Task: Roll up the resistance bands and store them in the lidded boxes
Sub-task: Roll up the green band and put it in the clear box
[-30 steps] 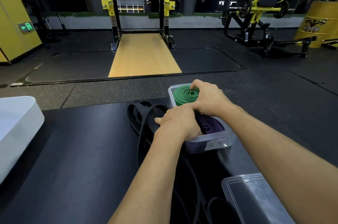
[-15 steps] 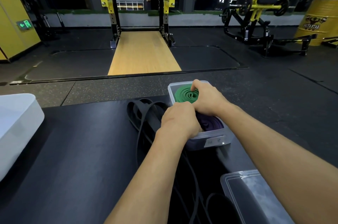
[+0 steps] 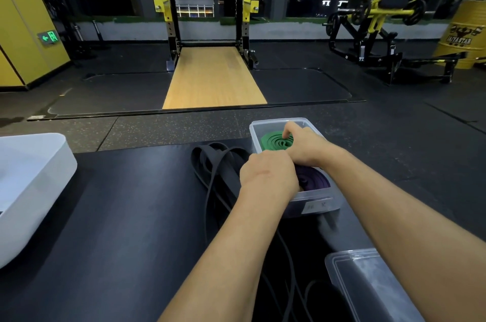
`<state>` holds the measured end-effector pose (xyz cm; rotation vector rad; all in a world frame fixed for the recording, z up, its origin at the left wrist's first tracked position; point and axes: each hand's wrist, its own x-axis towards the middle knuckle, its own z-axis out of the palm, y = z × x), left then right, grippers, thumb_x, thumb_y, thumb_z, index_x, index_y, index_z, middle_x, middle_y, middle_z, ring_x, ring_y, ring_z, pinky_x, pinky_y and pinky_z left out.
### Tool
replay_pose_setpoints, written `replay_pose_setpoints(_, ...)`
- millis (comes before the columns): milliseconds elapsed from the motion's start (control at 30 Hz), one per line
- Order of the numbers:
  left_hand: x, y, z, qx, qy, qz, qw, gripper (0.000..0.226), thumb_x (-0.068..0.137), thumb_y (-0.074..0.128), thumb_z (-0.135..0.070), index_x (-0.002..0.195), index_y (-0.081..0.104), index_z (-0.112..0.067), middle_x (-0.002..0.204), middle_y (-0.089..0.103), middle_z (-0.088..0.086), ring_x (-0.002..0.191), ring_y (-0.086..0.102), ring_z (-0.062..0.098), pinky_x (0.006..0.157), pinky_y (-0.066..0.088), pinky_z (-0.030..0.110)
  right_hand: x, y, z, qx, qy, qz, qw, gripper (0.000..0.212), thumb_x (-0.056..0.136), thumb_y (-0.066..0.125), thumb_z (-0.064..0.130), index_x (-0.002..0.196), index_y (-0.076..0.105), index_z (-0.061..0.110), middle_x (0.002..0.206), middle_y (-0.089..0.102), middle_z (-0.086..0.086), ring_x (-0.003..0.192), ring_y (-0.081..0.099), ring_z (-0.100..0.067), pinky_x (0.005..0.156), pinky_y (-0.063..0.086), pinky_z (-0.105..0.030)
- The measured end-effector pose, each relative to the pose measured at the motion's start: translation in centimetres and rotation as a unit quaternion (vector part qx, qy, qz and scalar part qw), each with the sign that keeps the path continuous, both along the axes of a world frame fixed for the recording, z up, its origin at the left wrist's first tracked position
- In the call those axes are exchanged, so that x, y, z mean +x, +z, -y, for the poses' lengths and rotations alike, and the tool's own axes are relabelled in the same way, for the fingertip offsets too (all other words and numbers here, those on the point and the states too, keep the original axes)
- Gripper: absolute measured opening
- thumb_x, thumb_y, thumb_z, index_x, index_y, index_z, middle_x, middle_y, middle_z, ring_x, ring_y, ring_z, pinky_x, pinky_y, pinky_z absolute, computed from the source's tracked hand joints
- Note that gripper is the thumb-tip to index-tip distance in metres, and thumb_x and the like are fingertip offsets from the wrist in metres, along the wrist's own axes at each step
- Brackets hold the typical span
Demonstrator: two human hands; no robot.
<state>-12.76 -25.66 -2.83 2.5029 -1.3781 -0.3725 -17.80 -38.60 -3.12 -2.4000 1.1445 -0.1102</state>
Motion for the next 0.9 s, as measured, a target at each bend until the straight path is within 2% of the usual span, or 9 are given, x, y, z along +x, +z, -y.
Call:
replay_pose_setpoints(167, -0.1, 0.5, -0.1, 0.0, -0.001, 0.019, 1.0, 0.043, 0.096, 0.068, -0.036, 0.133, 0.059, -0.017, 0.128, 0.063, 0.007, 0.122, 0.056, 0.03, 0.081, 0.043, 0.036, -0.9, 0.2, -0.2, 0.034, -0.006, 0.049, 0.998, 0.046, 0.087, 0.076, 0.033, 0.12, 0.046, 0.023, 0.109, 0.059, -0.004, 0.084, 0.054, -0.013, 0.066, 0.042, -0.031)
replay_pose_setpoints(267, 0.0, 0.8, -0.5, 0.0, -0.006, 0.016, 1.0, 0.049, 0.093, 0.07, -0.038, 0.133, 0.059, -0.014, 0.124, 0.065, 0.007, 0.118, 0.059, 0.03, 0.081, 0.044, 0.035, -1.5, 0.9, -0.2, 0.094, -0.03, 0.118, 0.988, 0.057, 0.08, 0.081, 0.055, 0.12, 0.053, 0.025, 0.107, 0.057, 0.003, 0.095, 0.059, -0.016, 0.082, 0.054, -0.037)
replay_pose_setpoints(300, -0.1, 0.9, -0.7, -0.003, -0.008, 0.018, 1.0, 0.047, 0.092, 0.07, -0.039, 0.131, 0.061, -0.014, 0.122, 0.066, 0.007, 0.116, 0.06, 0.03, 0.08, 0.046, 0.035, -1.5, 1.0, -0.1, 0.097, -0.039, 0.129, 0.986, 0.056, 0.08, 0.081, 0.056, 0.119, 0.056, 0.026, 0.109, 0.058, 0.003, 0.099, 0.059, -0.018, 0.087, 0.055, -0.039)
replay_pose_setpoints(467, -0.7, 1.8, -2.0, -0.052, 0.003, 0.049, 0.997, 0.036, 0.09, 0.073, -0.045, 0.112, 0.068, -0.018, 0.104, 0.063, 0.002, 0.103, 0.066, 0.029, 0.074, 0.045, 0.033, -1.1, -0.2, 0.1, 0.003, -0.047, 0.12, 0.992, 0.044, 0.086, 0.081, 0.039, 0.123, 0.062, 0.025, 0.129, 0.063, -0.004, 0.109, 0.057, -0.02, 0.084, 0.046, -0.032)
replay_pose_setpoints(567, -0.8, 1.7, -2.7, -0.086, 0.009, 0.07, 0.994, 0.03, 0.096, 0.063, -0.047, 0.104, 0.072, -0.019, 0.105, 0.066, 0.004, 0.096, 0.067, 0.029, 0.072, 0.046, 0.035, -1.2, -0.5, -0.3, -0.05, -0.044, 0.125, 0.99, 0.054, 0.086, 0.08, 0.042, 0.134, 0.065, 0.02, 0.135, 0.063, -0.003, 0.124, 0.056, -0.023, 0.098, 0.045, -0.034)
replay_pose_setpoints(700, -0.5, 1.2, -3.4, -0.108, -0.003, 0.063, 0.992, 0.032, 0.104, 0.054, -0.044, 0.111, 0.073, -0.019, 0.116, 0.058, 0.001, 0.099, 0.066, 0.031, 0.081, 0.053, 0.039, -1.4, -0.4, -0.8, -0.099, -0.023, 0.074, 0.992, 0.06, 0.093, 0.072, 0.049, 0.142, 0.06, 0.018, 0.147, 0.044, -0.004, 0.136, 0.043, -0.026, 0.111, 0.042, -0.041)
replay_pose_setpoints(767, -0.1, 1.2, -3.6, -0.115, -0.011, 0.056, 0.992, 0.033, 0.105, 0.052, -0.041, 0.116, 0.073, -0.018, 0.125, 0.054, -0.001, 0.102, 0.065, 0.031, 0.086, 0.055, 0.043, -1.5, 0.2, -1.3, -0.155, -0.014, 0.008, 0.988, 0.054, 0.097, 0.064, 0.053, 0.14, 0.061, 0.021, 0.151, 0.03, -0.002, 0.138, 0.032, -0.026, 0.107, 0.047, -0.047)
replay_pose_setpoints(833, 0.2, 1.0, -3.8, -0.12, -0.013, 0.049, 0.992, 0.031, 0.106, 0.052, -0.039, 0.114, 0.073, -0.019, 0.127, 0.053, -0.002, 0.103, 0.064, 0.03, 0.089, 0.054, 0.044, -1.5, 0.7, -1.8, -0.198, -0.001, -0.038, 0.979, 0.049, 0.1, 0.056, 0.054, 0.136, 0.061, 0.022, 0.144, 0.032, -0.002, 0.132, 0.032, -0.026, 0.101, 0.049, -0.048)
replay_pose_setpoints(900, 0.3, 0.9, -4.0, -0.123, -0.015, 0.04, 0.992, 0.029, 0.105, 0.052, -0.038, 0.112, 0.074, -0.02, 0.128, 0.053, -0.004, 0.104, 0.064, 0.03, 0.09, 0.053, 0.043, -1.4, 0.7, -2.2, -0.215, 0.006, -0.066, 0.974, 0.046, 0.104, 0.046, 0.051, 0.135, 0.059, 0.02, 0.137, 0.044, -0.005, 0.124, 0.043, -0.027, 0.1, 0.046, -0.047)
